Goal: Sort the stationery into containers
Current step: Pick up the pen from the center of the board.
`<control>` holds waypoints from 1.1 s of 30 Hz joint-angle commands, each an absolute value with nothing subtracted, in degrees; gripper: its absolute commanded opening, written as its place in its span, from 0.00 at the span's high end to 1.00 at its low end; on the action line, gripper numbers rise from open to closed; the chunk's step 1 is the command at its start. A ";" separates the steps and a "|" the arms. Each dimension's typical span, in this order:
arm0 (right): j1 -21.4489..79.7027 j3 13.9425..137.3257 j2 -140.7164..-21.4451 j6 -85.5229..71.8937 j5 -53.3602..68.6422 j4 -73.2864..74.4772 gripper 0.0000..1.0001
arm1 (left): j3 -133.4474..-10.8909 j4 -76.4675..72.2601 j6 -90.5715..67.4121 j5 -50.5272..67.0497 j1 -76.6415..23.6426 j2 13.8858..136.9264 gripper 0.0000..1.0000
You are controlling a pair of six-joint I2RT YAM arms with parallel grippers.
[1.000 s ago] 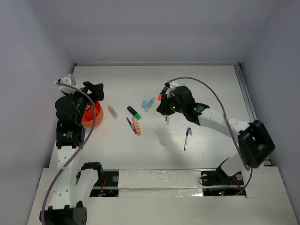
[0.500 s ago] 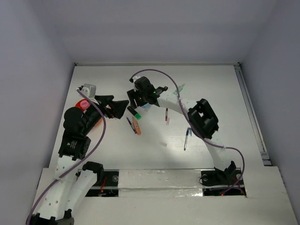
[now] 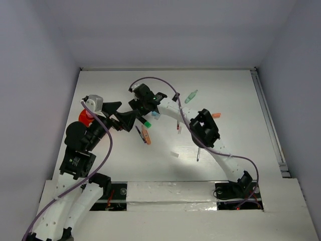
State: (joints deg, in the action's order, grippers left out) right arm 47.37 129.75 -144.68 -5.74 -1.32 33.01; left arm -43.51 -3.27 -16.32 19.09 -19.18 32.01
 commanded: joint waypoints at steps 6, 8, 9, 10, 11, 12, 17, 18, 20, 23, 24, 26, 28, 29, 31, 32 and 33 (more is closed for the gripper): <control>49.83 132.89 -146.78 -3.78 -2.29 35.07 0.40 | -45.09 -4.40 -14.85 17.49 -20.30 30.85 0.01; 49.83 133.24 -147.04 -3.60 -2.29 35.16 0.44 | -45.00 -4.13 -14.68 17.14 -20.83 30.76 0.01; 49.83 133.94 -147.56 -3.52 -2.63 35.85 0.44 | -45.00 -4.13 -14.59 17.05 -20.83 30.67 0.01; 49.83 134.21 -147.92 -3.43 -2.81 36.21 0.45 | -45.00 -3.96 -14.59 16.96 -21.35 30.59 0.01; 49.83 134.30 -148.09 -3.25 -3.07 36.38 0.46 | -45.00 -3.96 -14.50 16.88 -21.36 30.50 0.01; 49.83 134.21 -148.36 -3.25 -3.25 36.47 0.48 | -44.91 -3.96 -14.59 16.88 -21.36 30.41 0.01; 49.83 134.30 -148.71 -2.03 -4.83 36.65 0.63 | -44.74 -3.61 -14.50 16.61 -21.36 30.06 0.01; 49.83 134.21 -148.71 -1.76 -5.79 36.39 0.64 | -44.74 -3.69 -14.50 16.52 -21.36 29.97 0.01; 49.83 133.86 -148.36 -0.71 -6.76 35.78 0.69 | -44.74 -3.60 -14.50 16.44 -21.88 30.06 0.01; 49.83 132.37 -146.70 1.49 -9.22 31.31 0.85 | -44.74 -3.52 -14.41 16.09 -21.88 30.23 0.01; 49.83 131.58 -145.91 1.67 -10.45 26.76 0.87 | -44.74 -3.52 -14.41 16.00 -21.88 30.23 0.01; 49.83 129.47 -142.41 1.50 -10.89 20.69 0.88 | -44.91 -3.52 -14.41 15.56 -21.88 30.50 0.01; 49.22 126.66 -140.02 0.36 -11.78 11.98 0.89 | -45.35 -3.86 -14.41 15.29 -21.88 30.94 0.01; 49.22 126.13 -138.88 0.09 -11.34 9.26 0.89 | -45.53 -4.04 -14.41 15.29 -21.88 31.02 0.01; 49.22 124.02 -135.54 -2.45 -9.94 1.69 0.90 | -45.96 -5.44 -14.76 15.55 -21.88 31.20 0.01; 49.22 123.06 -134.40 -4.72 -8.63 -1.03 0.90 | -45.97 -5.97 -15.11 15.73 -21.88 31.29 0.01; 49.22 121.92 -133.25 -6.14 -6.09 -6.97 0.90 | -45.97 -6.41 -15.81 15.91 -21.88 31.20 0.01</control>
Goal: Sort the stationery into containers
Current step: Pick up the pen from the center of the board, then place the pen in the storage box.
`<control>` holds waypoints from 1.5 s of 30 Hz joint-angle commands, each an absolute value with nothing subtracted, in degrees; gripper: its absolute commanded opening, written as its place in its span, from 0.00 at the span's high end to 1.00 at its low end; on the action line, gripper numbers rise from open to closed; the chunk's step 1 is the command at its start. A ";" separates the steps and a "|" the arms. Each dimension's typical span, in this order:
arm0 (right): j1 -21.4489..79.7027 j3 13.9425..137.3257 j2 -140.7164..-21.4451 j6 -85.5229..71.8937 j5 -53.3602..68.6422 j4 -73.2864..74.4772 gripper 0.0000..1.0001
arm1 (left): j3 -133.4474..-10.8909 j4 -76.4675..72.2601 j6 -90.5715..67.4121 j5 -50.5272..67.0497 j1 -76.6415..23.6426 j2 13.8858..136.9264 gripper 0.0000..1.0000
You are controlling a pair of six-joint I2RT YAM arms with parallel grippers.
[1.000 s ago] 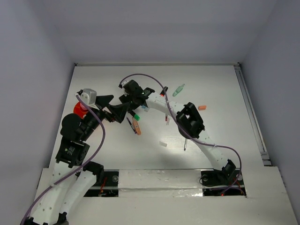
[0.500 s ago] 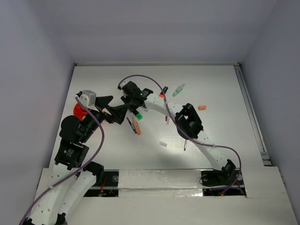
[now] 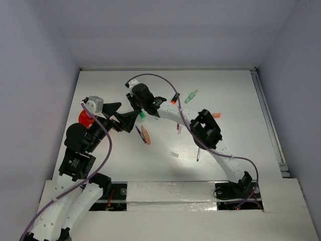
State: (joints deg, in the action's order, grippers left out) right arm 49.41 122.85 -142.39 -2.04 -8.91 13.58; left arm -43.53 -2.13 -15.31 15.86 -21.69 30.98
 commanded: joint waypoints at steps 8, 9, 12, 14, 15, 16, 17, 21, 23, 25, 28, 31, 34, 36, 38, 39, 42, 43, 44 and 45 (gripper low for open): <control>49.22 113.83 -130.77 -24.05 4.83 -34.83 0.93 | -45.62 -8.17 -17.23 15.82 -21.36 30.94 0.01; 49.22 113.47 -131.22 -25.13 5.09 -37.42 0.93 | -45.35 -8.26 -17.23 15.65 -21.36 30.85 0.01; 49.83 117.76 -135.16 -27.94 6.23 -40.86 0.93 | -45.00 -8.44 -16.96 16.08 -20.83 30.76 0.01; 49.83 121.45 -137.80 -30.74 7.82 -41.13 0.93 | -44.91 -8.26 -16.52 16.08 -20.30 30.50 0.01; 50.44 124.86 -140.25 -31.37 8.69 -41.22 0.93 | -44.91 -8.26 -16.44 16.00 -20.30 30.32 0.01; 50.45 126.55 -141.58 -32.07 9.31 -41.13 0.93 | -44.91 -8.17 -16.44 16.08 -20.30 30.32 0.01; 50.45 128.22 -142.72 -33.21 9.75 -40.78 0.93 | -44.91 -8.09 -16.35 16.08 -20.30 30.24 0.01; 50.45 133.58 -147.12 -35.24 12.65 -39.91 0.94 | -44.91 -8.00 -16.35 16.17 -20.30 30.15 0.01; 50.98 136.05 -149.23 -36.47 13.53 -39.55 0.94 | -44.91 -8.17 -16.52 16.52 -20.30 30.23 0.01; 50.98 137.54 -151.16 -37.96 14.15 -39.37 0.95 | -44.82 -8.35 -16.52 16.79 -20.30 30.32 0.01; 51.50 138.51 -152.75 -40.86 14.77 -40.08 0.95 | -44.74 -8.26 -16.61 16.70 -20.30 30.23 0.01; 52.03 139.22 -154.33 -42.80 14.68 -40.52 0.95 | -44.65 -8.35 -16.70 16.79 -20.30 30.32 0.01; 52.03 140.45 -155.91 -44.91 15.12 -41.04 0.95 | -44.56 -8.44 -16.70 16.87 -20.30 30.41 0.01; 52.65 141.24 -156.97 -45.79 15.21 -41.04 0.95 | -44.65 -8.44 -16.61 16.88 -20.30 30.41 0.01; 52.65 141.24 -157.41 -46.14 15.12 -40.96 0.95 | -44.56 -8.44 -16.70 16.88 -20.30 30.41 0.01; 52.65 141.15 -157.67 -47.01 15.20 -41.22 0.95 | -44.56 -8.44 -16.61 16.88 -20.30 30.41 0.01; 53.17 140.97 -158.81 -48.51 14.95 -42.01 0.95 | -44.47 -8.53 -16.70 17.14 -20.30 30.41 0.01; 53.17 141.85 -159.86 -48.95 14.85 -41.92 0.95 | -44.47 -8.61 -16.70 17.14 -20.30 30.41 0.01; 53.17 142.55 -160.31 -49.13 14.94 -41.66 0.95 | -44.39 -8.61 -16.70 17.05 -20.30 30.41 0.01; 53.17 143.17 -160.75 -49.39 14.85 -41.14 0.95 | -44.38 -8.53 -16.70 17.14 -20.30 30.32 0.01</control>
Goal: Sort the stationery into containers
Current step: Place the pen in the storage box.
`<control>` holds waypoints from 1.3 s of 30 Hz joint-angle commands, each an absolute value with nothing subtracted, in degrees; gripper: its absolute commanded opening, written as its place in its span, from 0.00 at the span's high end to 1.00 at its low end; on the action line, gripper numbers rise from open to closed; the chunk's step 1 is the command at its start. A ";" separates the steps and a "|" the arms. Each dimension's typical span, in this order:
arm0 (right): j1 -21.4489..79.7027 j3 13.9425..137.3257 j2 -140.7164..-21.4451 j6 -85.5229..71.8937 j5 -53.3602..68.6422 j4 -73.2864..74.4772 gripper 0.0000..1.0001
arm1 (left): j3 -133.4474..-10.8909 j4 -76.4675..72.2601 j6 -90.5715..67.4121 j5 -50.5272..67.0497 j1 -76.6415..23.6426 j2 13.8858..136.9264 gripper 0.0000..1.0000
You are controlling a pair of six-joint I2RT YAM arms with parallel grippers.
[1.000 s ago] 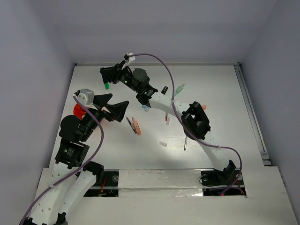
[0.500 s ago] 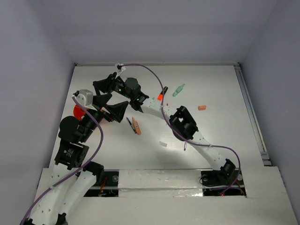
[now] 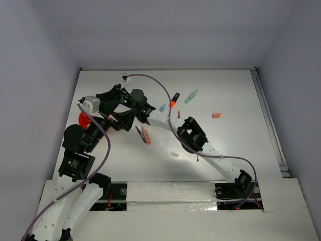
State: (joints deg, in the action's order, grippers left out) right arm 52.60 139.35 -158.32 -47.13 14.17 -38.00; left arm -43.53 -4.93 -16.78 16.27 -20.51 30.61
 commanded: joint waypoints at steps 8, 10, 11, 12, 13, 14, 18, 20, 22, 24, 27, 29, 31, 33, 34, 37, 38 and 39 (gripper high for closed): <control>53.17 144.14 -162.68 -49.57 13.01 -40.34 0.95 | -44.21 -8.61 -16.87 17.14 -19.78 30.32 0.01; 53.17 144.58 -163.30 -49.40 12.48 -40.17 0.95 | -44.21 -8.53 -16.87 17.14 -19.78 30.24 0.01; 53.17 144.84 -163.47 -49.22 12.31 -40.08 0.95 | -44.21 -8.61 -16.79 17.23 -19.78 30.23 0.01; 53.17 145.37 -163.74 -48.96 12.13 -39.73 0.95 | -44.12 -8.61 -16.87 17.14 -19.78 30.32 0.01; 53.17 145.63 -164.00 -48.52 11.87 -39.47 0.94 | -44.21 -8.70 -16.87 17.31 -19.78 30.32 0.01; 53.17 145.81 -164.18 -48.52 11.78 -39.20 0.94 | -44.21 -8.70 -16.87 17.23 -19.78 30.32 0.01; 53.17 145.90 -164.53 -47.90 11.60 -38.94 0.91 | -44.21 -8.79 -16.96 17.40 -19.78 30.41 0.01; 53.17 145.72 -164.79 -47.73 11.78 -38.94 0.89 | -44.12 -8.79 -16.88 17.40 -19.78 30.41 0.01; 53.17 145.37 -164.88 -47.81 11.86 -38.94 0.87 | -44.12 -8.79 -16.88 17.40 -19.78 30.32 0.01; 53.17 144.85 -164.88 -47.73 11.87 -38.94 0.85 | -44.12 -8.79 -16.96 17.40 -19.78 30.32 0.01; 53.17 144.49 -164.88 -47.99 12.22 -39.02 0.84 | -44.03 -8.70 -16.96 17.49 -19.78 30.23 0.01; 53.17 144.49 -164.80 -48.25 13.09 -39.29 0.82 | -44.03 -8.88 -17.05 17.40 -19.78 30.23 0.01; 53.70 144.06 -164.10 -47.64 13.62 -39.11 0.73 | -44.03 -8.88 -16.96 17.49 -19.78 30.15 0.01; 53.70 143.44 -162.96 -46.33 13.89 -38.94 0.61 | -44.03 -8.88 -16.96 17.49 -19.78 30.15 0.01; 53.70 142.74 -162.60 -45.97 14.23 -38.94 0.58 | -43.95 -8.79 -17.05 17.49 -19.78 30.15 0.01; 53.70 141.77 -161.11 -44.48 14.94 -38.32 0.50 | -43.95 -8.79 -17.05 17.49 -19.78 30.06 0.01; 53.70 141.77 -160.84 -44.04 15.20 -37.80 0.49 | -43.95 -8.79 -16.96 17.49 -19.78 29.97 0.01; 53.70 141.59 -160.58 -43.25 15.47 -37.44 0.47 | -43.77 -8.79 -17.05 17.58 -19.78 29.97 0.01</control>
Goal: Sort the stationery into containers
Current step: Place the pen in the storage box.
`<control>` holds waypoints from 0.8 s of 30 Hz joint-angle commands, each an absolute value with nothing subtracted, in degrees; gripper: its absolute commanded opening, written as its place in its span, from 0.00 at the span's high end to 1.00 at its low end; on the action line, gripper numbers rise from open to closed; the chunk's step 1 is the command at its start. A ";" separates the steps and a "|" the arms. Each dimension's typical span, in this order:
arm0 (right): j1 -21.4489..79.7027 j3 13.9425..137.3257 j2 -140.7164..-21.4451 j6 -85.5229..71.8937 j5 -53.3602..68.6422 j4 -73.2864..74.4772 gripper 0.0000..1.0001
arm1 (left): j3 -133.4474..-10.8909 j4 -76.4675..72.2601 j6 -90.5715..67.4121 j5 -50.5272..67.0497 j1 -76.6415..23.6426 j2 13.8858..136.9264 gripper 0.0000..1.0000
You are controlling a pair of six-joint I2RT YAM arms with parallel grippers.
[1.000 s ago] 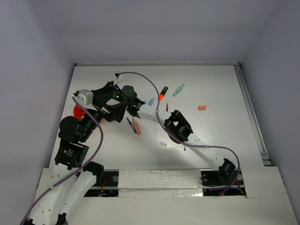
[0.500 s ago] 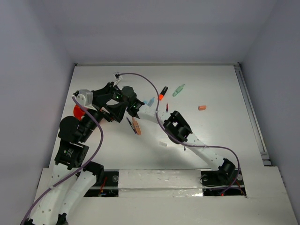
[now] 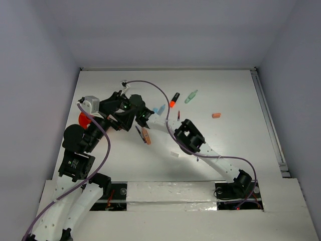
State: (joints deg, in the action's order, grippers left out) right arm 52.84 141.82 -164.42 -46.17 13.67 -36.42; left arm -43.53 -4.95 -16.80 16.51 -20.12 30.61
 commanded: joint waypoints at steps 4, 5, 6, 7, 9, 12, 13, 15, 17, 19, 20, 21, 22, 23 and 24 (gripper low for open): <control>53.70 138.87 -158.38 -42.36 16.52 -38.14 0.41 | -43.86 -8.96 -17.14 17.49 -19.78 29.88 0.01; 53.70 136.78 -156.64 -42.19 16.70 -38.41 0.40 | -43.77 -8.88 -17.05 17.58 -19.78 29.88 0.01; 53.70 135.63 -155.49 -40.97 16.70 -38.32 0.40 | -43.77 -8.96 -17.14 17.49 -19.78 29.88 0.01; 53.70 134.40 -154.09 -40.00 16.61 -37.71 0.39 | -43.77 -8.96 -17.14 17.58 -19.78 29.71 0.01; 53.70 129.59 -149.10 -37.37 16.17 -36.83 0.39 | -43.77 -8.88 -16.96 17.49 -19.78 29.45 0.01; 52.21 124.56 -141.11 -33.24 14.77 -32.36 0.39 | -43.68 -8.88 -17.05 17.31 -19.78 28.74 0.01; 51.25 120.19 -138.72 -32.09 13.55 -29.65 0.39 | -43.68 -8.79 -16.96 17.23 -19.78 28.48 0.01; 49.49 114.64 -133.71 -29.72 11.35 -27.61 0.39 | -43.42 -8.70 -16.96 17.31 -19.78 27.86 0.01; 47.82 107.69 -126.94 -28.57 8.98 -22.61 0.39 | -43.33 -8.26 -16.96 17.14 -19.78 27.33 0.01; 45.01 104.26 -121.85 -26.81 3.29 -12.73 0.43 | -43.24 -8.09 -16.88 17.05 -19.78 27.07 0.01; 43.96 104.24 -120.69 -25.94 1.34 -8.05 0.47 | -43.33 -7.82 -16.88 16.79 -19.78 27.07 0.01; 41.77 104.41 -119.89 -24.97 -1.03 1.14 0.55 | -43.33 -7.82 -16.79 16.79 -20.30 27.07 0.01; 40.62 104.76 -119.27 -24.87 -4.27 5.49 0.63 | -43.33 -7.65 -16.70 16.70 -20.30 27.07 0.01; 39.39 104.85 -118.14 -24.70 -7.26 8.84 0.71 | -43.33 -7.65 -16.70 16.70 -20.30 27.07 0.01; 38.16 104.33 -117.43 -23.91 -7.64 10.96 0.78 | -43.42 -7.56 -16.70 16.61 -20.30 27.07 0.01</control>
State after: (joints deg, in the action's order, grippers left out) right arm 41.98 105.95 -118.04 -27.55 2.00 -7.18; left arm -43.53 -4.95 -16.82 16.47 -20.14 27.46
